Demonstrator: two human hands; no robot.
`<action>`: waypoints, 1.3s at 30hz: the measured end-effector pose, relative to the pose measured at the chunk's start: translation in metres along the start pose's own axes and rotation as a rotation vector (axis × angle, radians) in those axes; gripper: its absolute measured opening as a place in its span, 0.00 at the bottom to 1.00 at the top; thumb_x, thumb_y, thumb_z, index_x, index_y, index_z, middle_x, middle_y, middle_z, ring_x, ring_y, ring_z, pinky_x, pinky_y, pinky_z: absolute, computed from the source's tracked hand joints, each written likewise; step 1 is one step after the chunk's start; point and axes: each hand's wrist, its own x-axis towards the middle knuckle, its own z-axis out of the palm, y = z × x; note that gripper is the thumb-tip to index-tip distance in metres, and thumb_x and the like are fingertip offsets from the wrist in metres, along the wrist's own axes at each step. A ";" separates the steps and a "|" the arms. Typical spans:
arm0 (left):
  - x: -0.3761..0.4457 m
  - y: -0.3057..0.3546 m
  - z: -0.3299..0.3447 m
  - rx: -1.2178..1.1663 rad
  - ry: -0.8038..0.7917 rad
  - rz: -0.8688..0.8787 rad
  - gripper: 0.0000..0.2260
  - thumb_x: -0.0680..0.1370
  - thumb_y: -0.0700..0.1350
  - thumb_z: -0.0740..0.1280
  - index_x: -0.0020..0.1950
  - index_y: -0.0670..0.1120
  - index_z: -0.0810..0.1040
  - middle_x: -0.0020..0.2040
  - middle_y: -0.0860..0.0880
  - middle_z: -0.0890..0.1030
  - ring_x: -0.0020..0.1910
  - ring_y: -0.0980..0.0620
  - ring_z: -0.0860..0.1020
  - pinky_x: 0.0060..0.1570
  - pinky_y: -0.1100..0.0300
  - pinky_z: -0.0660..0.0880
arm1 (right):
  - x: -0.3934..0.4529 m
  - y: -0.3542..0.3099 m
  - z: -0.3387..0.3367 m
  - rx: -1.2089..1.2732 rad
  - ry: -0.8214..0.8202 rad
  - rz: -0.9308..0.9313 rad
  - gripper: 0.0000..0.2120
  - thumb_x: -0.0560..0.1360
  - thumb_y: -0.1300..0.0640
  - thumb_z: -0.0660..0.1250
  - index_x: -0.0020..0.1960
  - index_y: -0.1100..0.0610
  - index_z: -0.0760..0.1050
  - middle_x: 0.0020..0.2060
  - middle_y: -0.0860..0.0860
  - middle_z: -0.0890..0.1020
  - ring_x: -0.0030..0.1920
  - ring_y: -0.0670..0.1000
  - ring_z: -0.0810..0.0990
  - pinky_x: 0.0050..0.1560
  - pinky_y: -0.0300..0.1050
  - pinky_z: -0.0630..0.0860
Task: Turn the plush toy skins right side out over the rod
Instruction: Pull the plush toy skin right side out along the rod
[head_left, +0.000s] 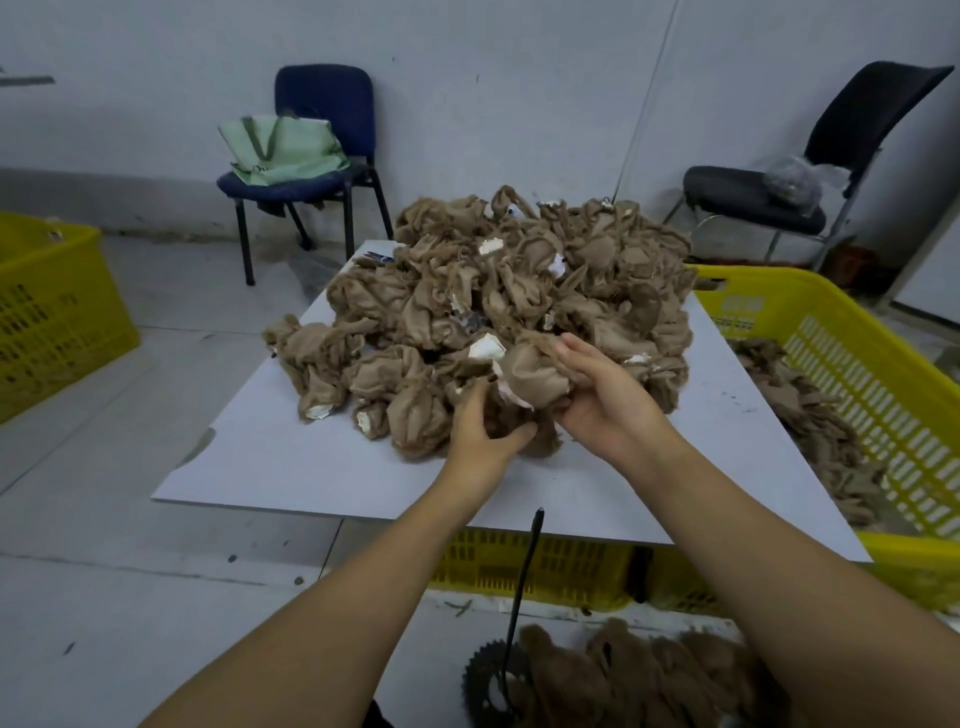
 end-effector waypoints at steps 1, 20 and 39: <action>-0.001 -0.001 -0.001 0.044 0.002 0.019 0.18 0.78 0.34 0.71 0.63 0.48 0.74 0.58 0.42 0.81 0.57 0.49 0.80 0.57 0.52 0.80 | -0.001 0.001 -0.005 0.023 0.011 0.007 0.12 0.80 0.63 0.65 0.62 0.58 0.75 0.51 0.57 0.84 0.41 0.51 0.85 0.34 0.42 0.78; -0.026 0.043 -0.003 -0.027 0.145 0.025 0.10 0.75 0.40 0.75 0.36 0.51 0.81 0.35 0.51 0.82 0.39 0.53 0.83 0.41 0.56 0.80 | -0.045 0.009 -0.021 -0.630 -0.062 -0.026 0.18 0.72 0.54 0.76 0.60 0.57 0.79 0.49 0.54 0.87 0.49 0.53 0.87 0.44 0.45 0.83; -0.043 0.074 -0.016 -0.307 0.077 -0.233 0.12 0.83 0.43 0.64 0.46 0.39 0.83 0.34 0.44 0.84 0.28 0.51 0.82 0.24 0.63 0.75 | -0.048 -0.007 -0.010 -0.843 -0.237 -0.299 0.28 0.75 0.69 0.71 0.70 0.51 0.70 0.58 0.44 0.80 0.59 0.49 0.80 0.50 0.37 0.79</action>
